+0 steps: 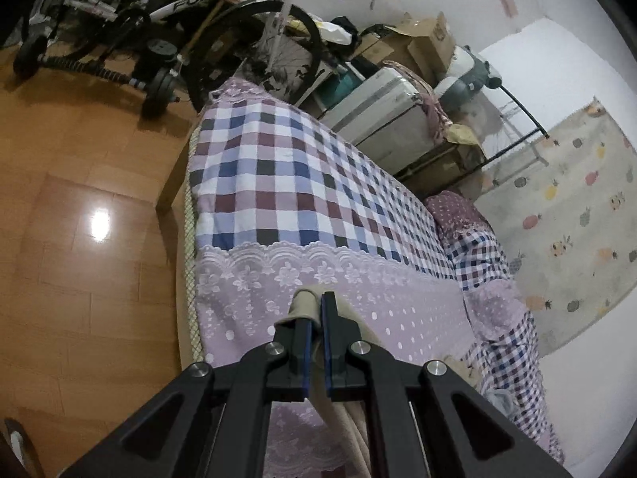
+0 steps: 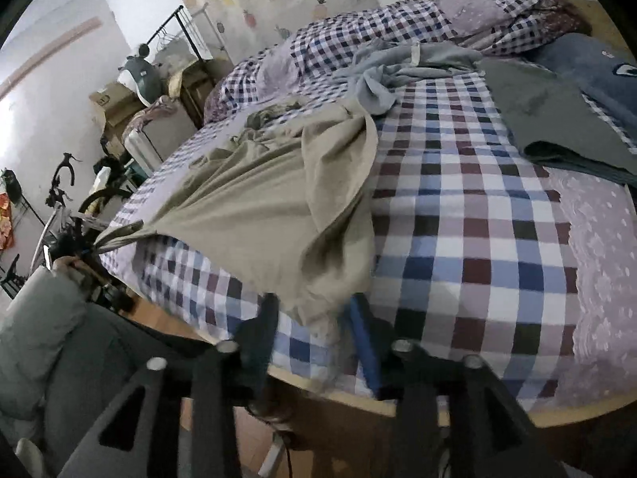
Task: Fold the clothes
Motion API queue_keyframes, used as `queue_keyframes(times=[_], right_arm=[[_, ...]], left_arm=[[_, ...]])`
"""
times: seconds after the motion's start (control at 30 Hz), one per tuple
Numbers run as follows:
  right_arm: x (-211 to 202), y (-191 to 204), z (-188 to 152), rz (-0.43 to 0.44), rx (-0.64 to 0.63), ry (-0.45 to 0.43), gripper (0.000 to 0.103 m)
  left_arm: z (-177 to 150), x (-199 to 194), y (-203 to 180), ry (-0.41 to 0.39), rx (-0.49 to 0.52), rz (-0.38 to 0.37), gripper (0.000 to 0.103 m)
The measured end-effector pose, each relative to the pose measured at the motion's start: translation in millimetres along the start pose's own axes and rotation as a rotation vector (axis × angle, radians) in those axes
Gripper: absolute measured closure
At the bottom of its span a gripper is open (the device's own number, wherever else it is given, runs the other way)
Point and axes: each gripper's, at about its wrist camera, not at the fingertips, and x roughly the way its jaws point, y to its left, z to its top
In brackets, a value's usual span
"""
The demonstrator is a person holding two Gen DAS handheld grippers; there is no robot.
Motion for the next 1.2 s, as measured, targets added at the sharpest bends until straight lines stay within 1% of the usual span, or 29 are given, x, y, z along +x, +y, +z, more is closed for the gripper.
queue_keyframes(times=[0.1, 0.2, 0.27, 0.3, 0.33, 0.37, 0.4, 0.43, 0.5, 0.6, 0.67, 0.73, 0.8, 0.87, 0.93, 1.03, 1.17, 1.2], right_arm=[[-11, -8, 1, 0.014, 0.047, -0.035, 0.059], [-21, -16, 5, 0.026, 0.098, -0.092, 0.056], [-20, -18, 11, 0.021, 0.122, -0.117, 0.055], [-20, -19, 13, 0.019, 0.133, -0.130, 0.055], [-18, -18, 16, 0.016, 0.140, -0.137, 0.053], [-14, -17, 19, 0.013, 0.143, -0.140, 0.053], [-9, -15, 23, 0.012, 0.139, -0.140, 0.052], [-2, -12, 28, 0.012, 0.128, -0.137, 0.052], [11, -5, 36, 0.005, 0.093, -0.126, 0.052], [34, 7, 50, -0.007, 0.024, -0.111, 0.052], [50, 6, 60, -0.043, 0.004, -0.107, 0.052], [62, -2, 69, -0.080, 0.018, -0.113, 0.052], [70, -16, 80, -0.084, 0.053, -0.133, 0.052], [79, -31, 92, -0.085, 0.092, -0.147, 0.052], [88, -44, 104, -0.064, 0.131, -0.147, 0.052], [103, -60, 120, -0.025, 0.172, -0.137, 0.051], [125, -64, 140, -0.030, 0.140, -0.120, 0.051], [131, -64, 144, -0.025, 0.127, -0.115, 0.051]], left_arm=[[3, 0, 12, 0.024, -0.053, -0.007, 0.100], [5, 6, 23, 0.067, -0.098, -0.026, 0.099], [4, 14, 29, 0.123, -0.130, -0.050, 0.098], [2, 18, 30, 0.151, -0.140, -0.064, 0.091], [0, 22, 31, 0.182, -0.153, -0.078, 0.070], [-3, 25, 32, 0.208, -0.165, -0.091, 0.054], [-4, 26, 32, 0.217, -0.169, -0.097, 0.027], [-5, 25, 31, 0.217, -0.170, -0.103, 0.018], [-5, 22, 29, 0.214, -0.164, -0.112, 0.018], [-7, 20, 28, 0.232, -0.163, -0.108, 0.017], [-9, 19, 30, 0.248, -0.182, -0.107, 0.016], [-13, 17, 29, 0.283, -0.187, -0.119, 0.014], [-19, 17, 23, 0.334, -0.168, -0.137, 0.013], [-27, 17, 13, 0.397, -0.119, -0.167, 0.012], [-37, 14, 1, 0.451, -0.058, -0.201, 0.012], [-55, 9, -23, 0.541, 0.063, -0.290, 0.011], [-80, 2, -56, 0.660, 0.225, -0.409, 0.011], [-85, 0, -64, 0.678, 0.264, -0.436, 0.011]])
